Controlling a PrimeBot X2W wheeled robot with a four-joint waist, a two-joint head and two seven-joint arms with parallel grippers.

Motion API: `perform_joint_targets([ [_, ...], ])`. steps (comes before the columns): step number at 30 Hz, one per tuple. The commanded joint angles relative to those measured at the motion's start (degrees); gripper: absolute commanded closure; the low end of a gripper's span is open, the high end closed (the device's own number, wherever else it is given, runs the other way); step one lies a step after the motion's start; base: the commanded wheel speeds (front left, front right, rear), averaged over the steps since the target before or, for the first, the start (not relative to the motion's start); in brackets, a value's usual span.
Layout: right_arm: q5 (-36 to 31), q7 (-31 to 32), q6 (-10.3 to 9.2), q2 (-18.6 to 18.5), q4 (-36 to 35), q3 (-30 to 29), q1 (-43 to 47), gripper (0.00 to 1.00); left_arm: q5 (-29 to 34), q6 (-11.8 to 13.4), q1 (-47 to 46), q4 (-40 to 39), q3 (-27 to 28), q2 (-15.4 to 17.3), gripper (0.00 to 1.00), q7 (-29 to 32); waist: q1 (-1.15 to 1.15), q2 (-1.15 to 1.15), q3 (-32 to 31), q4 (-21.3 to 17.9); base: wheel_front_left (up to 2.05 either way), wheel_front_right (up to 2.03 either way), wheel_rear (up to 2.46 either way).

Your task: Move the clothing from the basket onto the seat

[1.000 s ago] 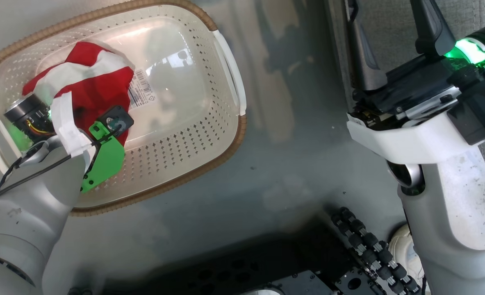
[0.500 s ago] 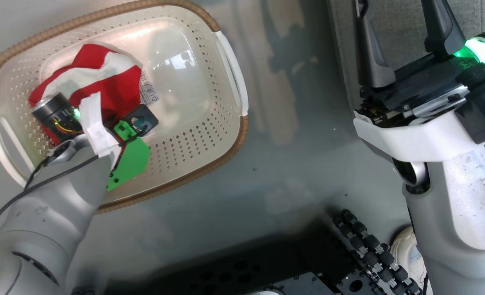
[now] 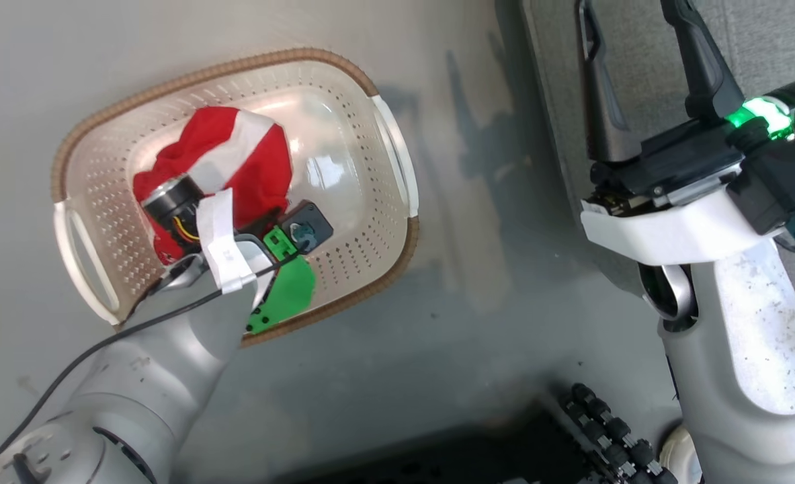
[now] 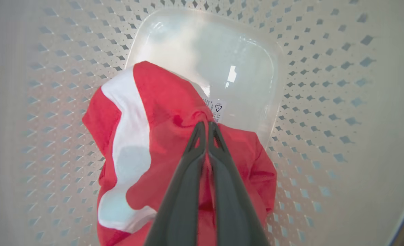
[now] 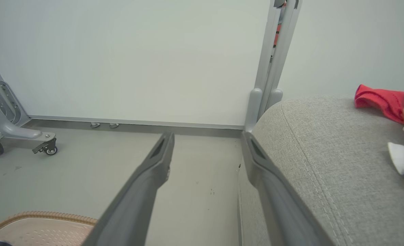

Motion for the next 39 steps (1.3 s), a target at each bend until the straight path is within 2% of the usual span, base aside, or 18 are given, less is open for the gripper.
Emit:
perform_joint_targets([
  [1, 0.2, -0.1, -0.04, -0.1, 0.6, -0.2, 1.1, 0.0, -0.5, 0.5, 1.3, -0.2, 0.1, -0.3, 1.0, -0.8, 0.0, 0.0, -4.2, 1.7, 0.0, 0.0, 0.0],
  [8, 0.1, -0.1, -0.04, -0.1, 2.9, -0.8, 3.5, 0.0, -3.3, -2.5, 1.6, -0.8, 1.2, 0.7, 1.0, -7.0, 0.0, 0.0, -10.3, 3.7, 0.0, 0.0, 0.0],
  [14, -0.4, -0.1, -0.04, -0.2, 4.4, -1.5, 5.7, 0.0, -5.5, -2.9, 3.6, -2.1, 1.9, -0.2, 1.0, -9.7, 0.0, 0.0, -15.5, 5.6, 0.0, 0.0, 0.0],
  [25, -0.5, -0.1, -0.04, -0.2, 6.9, -2.4, 9.3, 0.0, -8.4, -0.7, 7.1, -9.7, 4.4, -1.7, 1.0, -11.0, 0.0, 0.0, -22.6, 8.2, 0.0, 0.0, 0.0],
  [39, -0.1, -0.1, -0.04, -0.2, 9.4, -3.6, 14.4, 0.0, -9.9, 1.1, 13.2, -29.2, 13.8, 1.8, 1.0, -10.9, 0.0, 0.0, -30.9, 9.9, 0.0, 0.0, 0.0],
])
